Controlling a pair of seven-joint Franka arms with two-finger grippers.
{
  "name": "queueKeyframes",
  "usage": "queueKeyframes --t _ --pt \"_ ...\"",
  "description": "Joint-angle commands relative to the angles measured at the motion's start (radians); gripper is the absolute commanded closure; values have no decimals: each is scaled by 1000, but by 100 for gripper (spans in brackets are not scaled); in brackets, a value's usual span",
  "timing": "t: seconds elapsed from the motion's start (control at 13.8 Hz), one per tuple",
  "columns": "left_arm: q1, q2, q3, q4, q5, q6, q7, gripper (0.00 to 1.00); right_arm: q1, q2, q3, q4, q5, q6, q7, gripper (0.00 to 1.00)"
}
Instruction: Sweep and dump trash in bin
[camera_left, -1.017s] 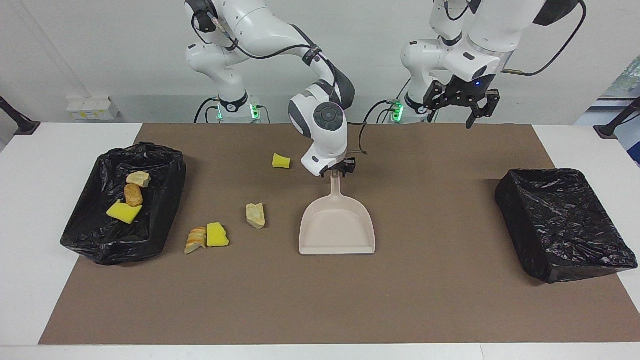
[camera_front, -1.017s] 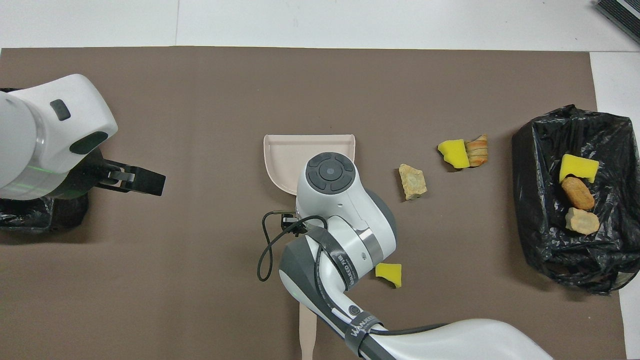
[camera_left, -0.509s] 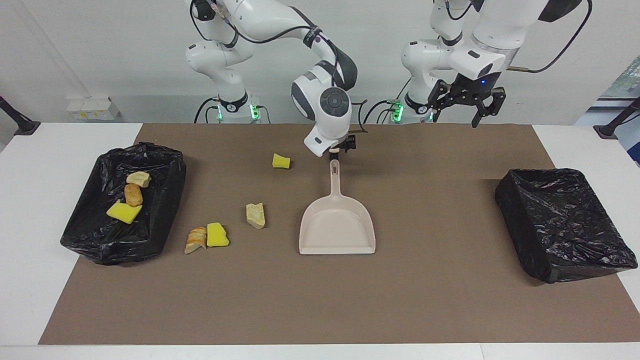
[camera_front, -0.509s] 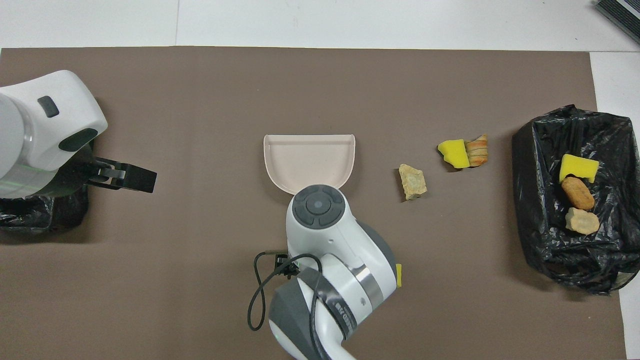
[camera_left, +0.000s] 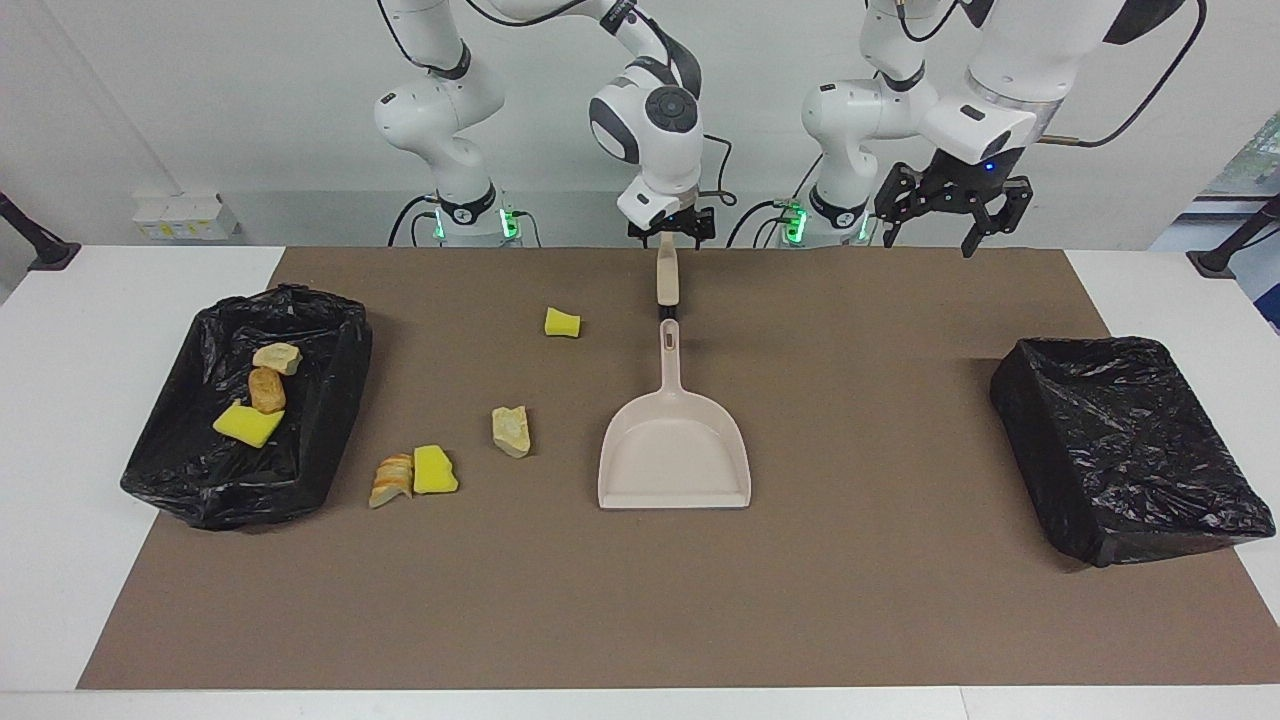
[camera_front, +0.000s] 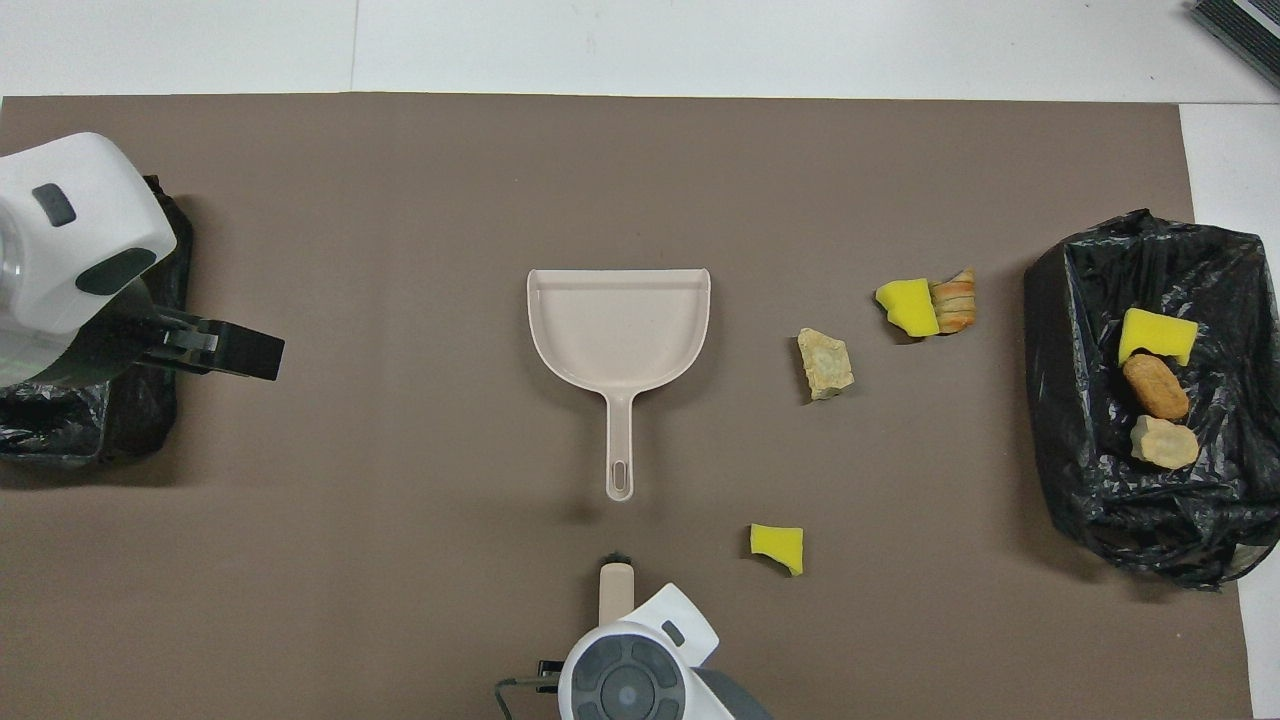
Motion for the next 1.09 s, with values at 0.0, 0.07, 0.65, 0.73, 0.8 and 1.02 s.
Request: queueKeyframes --t 0.0,0.07,0.65,0.73,0.8,1.02 --pt "14 1 -11 10 17 -18 26 0 42 -92 -1 -105 30 36 46 0" --pt "16 1 -9 10 17 -19 28 0 59 -98 -1 -122 30 47 63 0" --pt "-73 -11 219 -16 16 -25 187 0 132 -91 -1 -197 32 164 122 27" --pt "-72 -13 224 -19 16 -22 187 0 132 -91 -1 -197 32 159 123 46" --pt "-72 -11 224 -18 16 -19 184 0 132 -92 -1 -197 33 158 125 62" --pt "-69 -11 222 -5 17 -27 173 0 132 -88 -1 -194 33 156 122 100"
